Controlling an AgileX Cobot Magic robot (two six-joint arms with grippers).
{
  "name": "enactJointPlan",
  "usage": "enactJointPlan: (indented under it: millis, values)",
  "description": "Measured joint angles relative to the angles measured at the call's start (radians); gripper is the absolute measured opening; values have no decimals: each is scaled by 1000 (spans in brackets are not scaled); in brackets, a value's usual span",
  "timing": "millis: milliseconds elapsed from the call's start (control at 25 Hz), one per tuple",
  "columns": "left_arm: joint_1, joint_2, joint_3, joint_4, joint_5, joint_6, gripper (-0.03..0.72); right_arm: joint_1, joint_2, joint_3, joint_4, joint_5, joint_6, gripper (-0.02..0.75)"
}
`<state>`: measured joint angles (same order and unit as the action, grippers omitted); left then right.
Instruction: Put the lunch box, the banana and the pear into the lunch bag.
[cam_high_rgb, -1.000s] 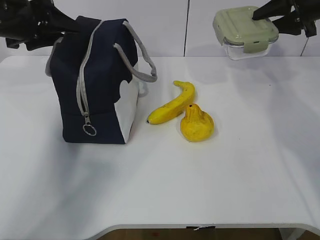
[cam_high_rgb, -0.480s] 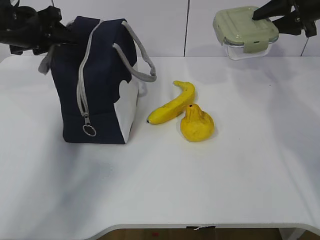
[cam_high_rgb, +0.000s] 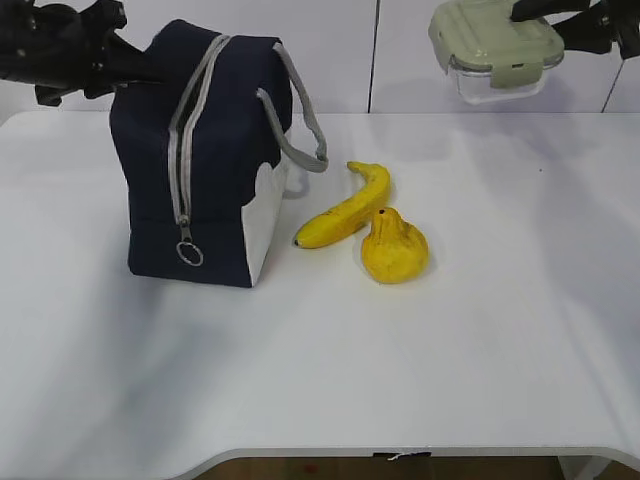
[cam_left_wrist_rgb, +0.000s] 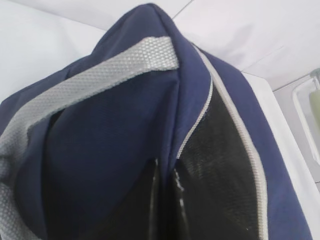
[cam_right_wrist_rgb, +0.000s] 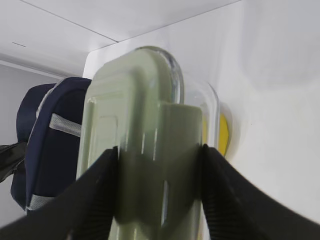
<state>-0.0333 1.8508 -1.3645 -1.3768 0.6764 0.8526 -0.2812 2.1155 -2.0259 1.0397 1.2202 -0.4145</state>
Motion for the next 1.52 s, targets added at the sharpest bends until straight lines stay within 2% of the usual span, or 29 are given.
enactJointPlan:
  millis: [160,240,400,560,640,840,1120,1360,1520]
  values:
    - [-28,-20,-2,27,-18,-6,2,0,-16,0,-2,2,22,387]
    - [-34,-36,-4,61,-16,-45,2,6,-29,0,-6,2,38,387]
    - [-35,-65,-26,174,26,-168,1,43,-47,0,-15,4,58,387]
    - [-35,-84,-69,349,51,-314,1,90,-49,0,-17,6,81,387]
    - [-35,-88,-88,399,55,-386,1,117,-50,0,-17,8,90,387]
    - [-49,-94,-99,444,51,-454,1,185,-57,-28,-34,14,133,387]
    - [-168,-105,-99,546,-24,-568,1,281,-60,-104,-96,24,218,387]
    - [-240,-107,-99,551,-95,-610,1,342,-62,-109,-128,27,249,387]
    - [-255,-107,-99,555,-111,-632,1,387,-62,-109,-179,31,279,387]
